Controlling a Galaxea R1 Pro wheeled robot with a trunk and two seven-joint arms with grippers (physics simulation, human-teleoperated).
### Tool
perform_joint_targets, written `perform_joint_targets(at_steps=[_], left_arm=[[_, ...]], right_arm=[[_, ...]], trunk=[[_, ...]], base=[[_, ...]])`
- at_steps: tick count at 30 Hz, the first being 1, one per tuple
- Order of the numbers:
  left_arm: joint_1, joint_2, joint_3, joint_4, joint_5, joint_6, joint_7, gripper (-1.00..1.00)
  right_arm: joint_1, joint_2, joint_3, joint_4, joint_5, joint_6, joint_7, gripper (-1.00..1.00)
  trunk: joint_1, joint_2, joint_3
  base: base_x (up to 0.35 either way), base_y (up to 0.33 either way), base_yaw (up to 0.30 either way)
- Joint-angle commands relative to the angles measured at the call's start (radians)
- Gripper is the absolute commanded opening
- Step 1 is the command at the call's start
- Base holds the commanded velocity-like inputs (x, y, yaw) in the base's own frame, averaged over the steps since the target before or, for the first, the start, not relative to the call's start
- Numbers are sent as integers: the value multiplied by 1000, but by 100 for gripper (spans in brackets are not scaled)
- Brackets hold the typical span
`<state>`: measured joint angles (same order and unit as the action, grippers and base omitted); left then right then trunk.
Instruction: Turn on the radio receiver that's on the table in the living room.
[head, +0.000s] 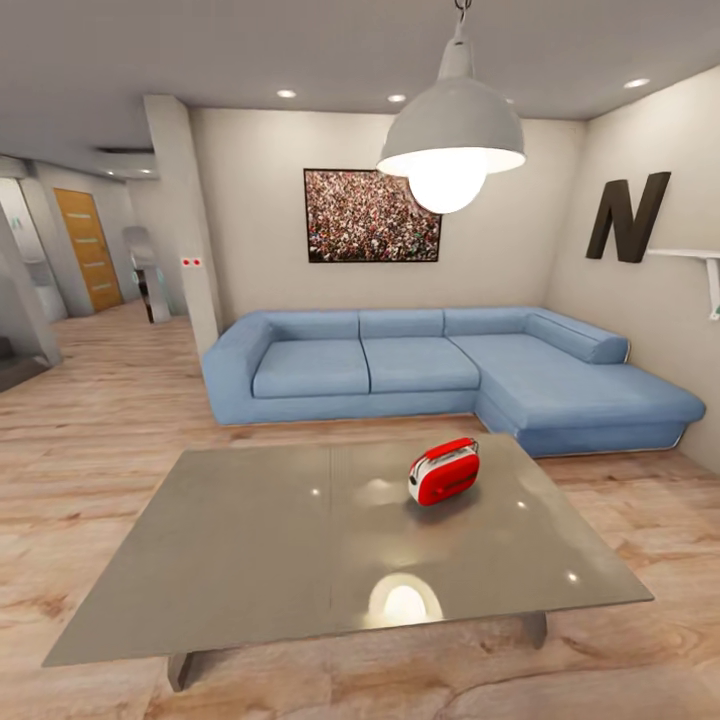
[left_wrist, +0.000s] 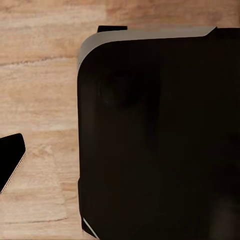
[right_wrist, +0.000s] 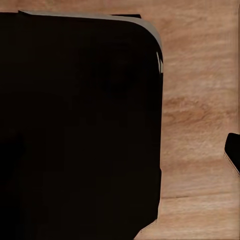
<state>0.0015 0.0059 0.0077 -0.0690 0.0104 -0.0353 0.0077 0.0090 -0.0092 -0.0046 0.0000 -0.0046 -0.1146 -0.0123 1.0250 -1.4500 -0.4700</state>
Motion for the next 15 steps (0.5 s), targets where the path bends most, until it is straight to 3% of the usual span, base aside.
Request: perform_joint_targets(at_steps=[1,10,15], left_arm=[[0,0,0,0,0,0,0,100],[0,0,0,0,0,-2,0,100],[0,0,1,0,0,-3,0,100]], right_arm=[[0,0,0,0,0,0,0,100],[0,0,3,0,2,4,0,100],[0,0,3,0,2,4,0,100]], trunk=[[0,0,0],[0,0,0],[0,0,0]], base=[[324,0,0],[314,0,0],[88,0,0]])
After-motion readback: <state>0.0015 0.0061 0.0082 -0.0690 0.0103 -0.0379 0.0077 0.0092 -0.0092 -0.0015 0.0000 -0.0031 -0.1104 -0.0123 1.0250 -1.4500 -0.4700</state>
